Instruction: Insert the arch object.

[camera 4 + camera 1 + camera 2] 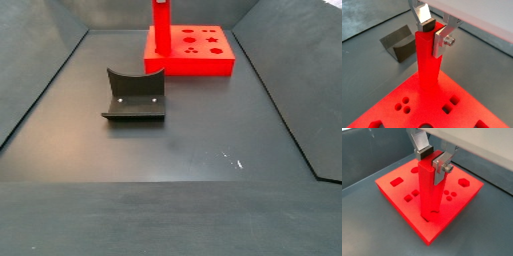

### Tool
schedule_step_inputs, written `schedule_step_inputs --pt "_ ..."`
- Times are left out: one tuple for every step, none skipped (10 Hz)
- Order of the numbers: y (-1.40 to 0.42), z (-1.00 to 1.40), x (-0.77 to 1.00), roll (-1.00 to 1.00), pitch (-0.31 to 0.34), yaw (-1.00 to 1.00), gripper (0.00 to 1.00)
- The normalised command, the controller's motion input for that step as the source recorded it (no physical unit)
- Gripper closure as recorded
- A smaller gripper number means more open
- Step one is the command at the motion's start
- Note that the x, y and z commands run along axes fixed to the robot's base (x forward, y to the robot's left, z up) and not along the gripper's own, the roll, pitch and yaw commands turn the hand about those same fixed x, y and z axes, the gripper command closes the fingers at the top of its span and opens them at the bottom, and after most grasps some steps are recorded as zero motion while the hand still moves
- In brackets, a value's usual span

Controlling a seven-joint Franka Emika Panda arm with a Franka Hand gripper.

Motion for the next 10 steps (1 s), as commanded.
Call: schedule_step_inputs --pt "0.0 -0.04 0.0 0.01 0.0 -0.01 1.0" --pt "0.0 -0.05 0.06 0.0 0.0 0.0 1.0" --pt "-0.04 -0.1 0.03 0.0 -0.01 -0.04 1.0" --pt "-0.06 -0.25 0.0 0.0 -0.066 -0.06 1.0" --pt "-0.08 -0.55 0.0 0.0 -0.154 -0.13 1.0" --pt "-0.05 -0.81 0.0 0.0 -0.219 -0.16 1.0" --pt "-0.05 -0.83 0.0 0.0 -0.217 -0.19 1.0" --pt "-0.02 -0.85 0.0 0.0 -0.201 -0.18 1.0" --pt "-0.03 -0.88 0.0 0.06 -0.176 -0.17 1.0" --pt "-0.04 -0.8 0.0 0.09 -0.134 -0.17 1.0"
